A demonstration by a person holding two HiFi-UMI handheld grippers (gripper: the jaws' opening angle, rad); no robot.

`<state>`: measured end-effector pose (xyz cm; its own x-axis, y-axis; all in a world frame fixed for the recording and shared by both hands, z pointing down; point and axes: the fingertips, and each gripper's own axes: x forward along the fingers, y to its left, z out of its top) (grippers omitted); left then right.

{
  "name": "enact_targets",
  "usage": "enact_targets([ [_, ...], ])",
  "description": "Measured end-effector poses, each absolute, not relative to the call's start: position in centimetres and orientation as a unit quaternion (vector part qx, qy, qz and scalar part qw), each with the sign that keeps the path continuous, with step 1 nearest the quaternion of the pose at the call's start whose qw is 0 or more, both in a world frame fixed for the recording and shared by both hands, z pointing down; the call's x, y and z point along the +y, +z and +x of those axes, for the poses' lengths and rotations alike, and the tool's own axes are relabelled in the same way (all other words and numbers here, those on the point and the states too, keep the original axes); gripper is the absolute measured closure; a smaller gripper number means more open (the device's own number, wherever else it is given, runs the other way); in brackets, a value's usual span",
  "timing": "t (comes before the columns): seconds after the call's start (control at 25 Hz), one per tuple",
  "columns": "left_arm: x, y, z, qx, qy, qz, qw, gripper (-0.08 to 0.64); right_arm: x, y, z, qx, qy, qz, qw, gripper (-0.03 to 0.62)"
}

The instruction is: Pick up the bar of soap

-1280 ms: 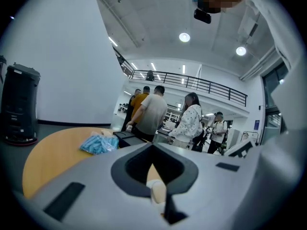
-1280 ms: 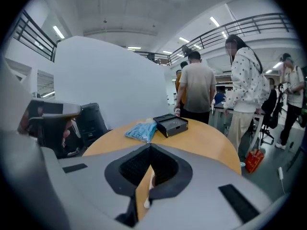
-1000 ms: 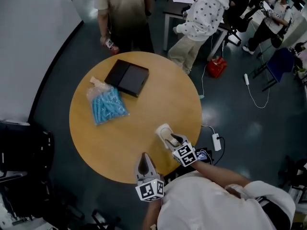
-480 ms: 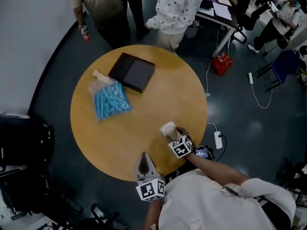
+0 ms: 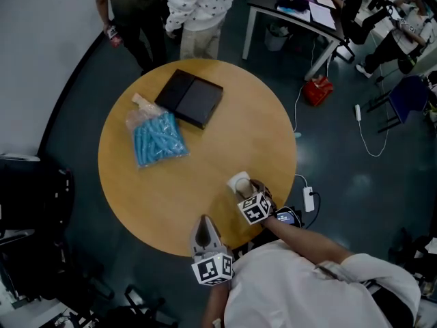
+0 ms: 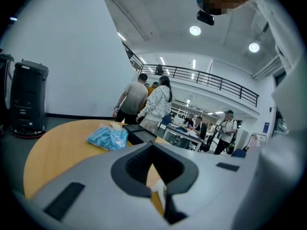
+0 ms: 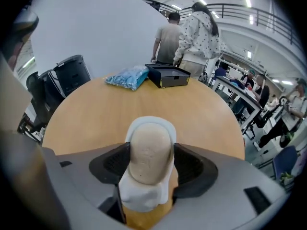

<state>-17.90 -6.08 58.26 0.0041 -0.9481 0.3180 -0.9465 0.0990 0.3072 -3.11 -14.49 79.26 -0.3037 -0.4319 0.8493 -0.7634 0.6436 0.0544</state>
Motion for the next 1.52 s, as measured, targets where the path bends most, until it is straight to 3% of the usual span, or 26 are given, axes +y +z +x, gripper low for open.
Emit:
enact_targets([
  [0.32,-5.8,58.1,-17.7,-0.708,-0.002,0.67,0.225,0.555,-14.9,79.2,-2.5,-0.784,0.166,0.386,0.457,0.325],
  [0.56,-5.7,58.0,-18.0,-0.711,-0.002,0.668,0.221,0.555,-15.4,76.0,-2.7,-0.812,0.164,0.38,0.412,0.327],
  [0.88,-7.2,53.9,-16.9,-0.7,-0.016,0.693,0.17,0.555,-13.0,57.4,-4.3,-0.923,0.058,0.342,0.166,0.327],
  [1.0,-7.7,52.7,-16.4,-0.697,-0.026,0.699,0.159,0.555,-12.2,52.6,-3.6,-0.933,0.046,0.342,0.105,0.327],
  [1.52,-7.1,52.4,-14.3,-0.692,-0.023,0.707,0.146,0.555,-12.0,53.4,-1.6,-0.926,0.086,0.357,0.084,0.327],
])
